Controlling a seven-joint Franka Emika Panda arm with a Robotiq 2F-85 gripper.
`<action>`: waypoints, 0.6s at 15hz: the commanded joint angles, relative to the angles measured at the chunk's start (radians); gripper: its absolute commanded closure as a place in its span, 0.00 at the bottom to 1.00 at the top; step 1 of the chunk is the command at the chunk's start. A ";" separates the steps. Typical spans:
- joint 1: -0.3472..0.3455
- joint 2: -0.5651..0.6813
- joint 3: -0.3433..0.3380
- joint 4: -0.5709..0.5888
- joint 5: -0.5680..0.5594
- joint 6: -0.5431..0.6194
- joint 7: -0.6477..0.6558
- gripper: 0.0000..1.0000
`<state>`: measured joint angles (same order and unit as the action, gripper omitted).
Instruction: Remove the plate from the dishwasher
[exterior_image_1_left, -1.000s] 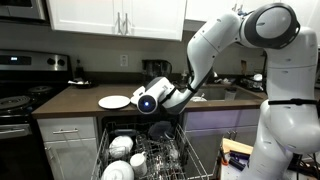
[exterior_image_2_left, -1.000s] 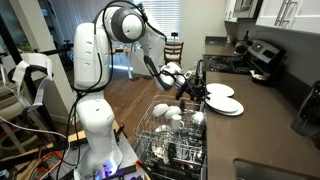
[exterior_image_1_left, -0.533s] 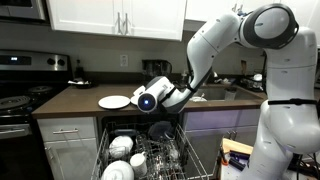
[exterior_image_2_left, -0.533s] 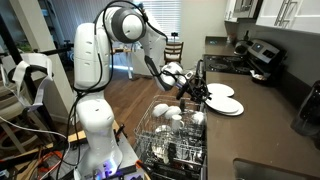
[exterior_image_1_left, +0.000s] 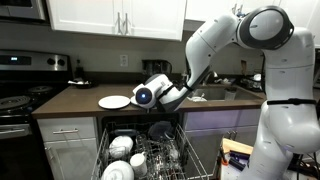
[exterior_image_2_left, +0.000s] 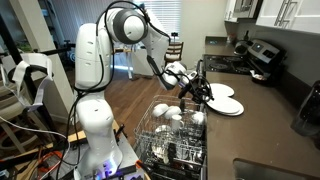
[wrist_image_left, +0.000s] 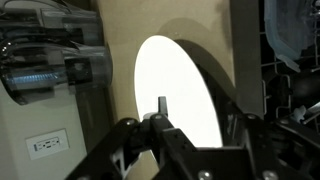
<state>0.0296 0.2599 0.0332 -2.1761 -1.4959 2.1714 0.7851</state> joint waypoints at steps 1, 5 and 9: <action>-0.022 -0.003 0.003 0.018 0.049 0.055 -0.092 0.28; -0.032 -0.024 0.000 0.006 0.098 0.129 -0.170 0.39; -0.036 -0.053 -0.008 -0.012 0.148 0.194 -0.241 0.49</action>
<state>0.0112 0.2472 0.0253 -2.1683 -1.3949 2.3122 0.6279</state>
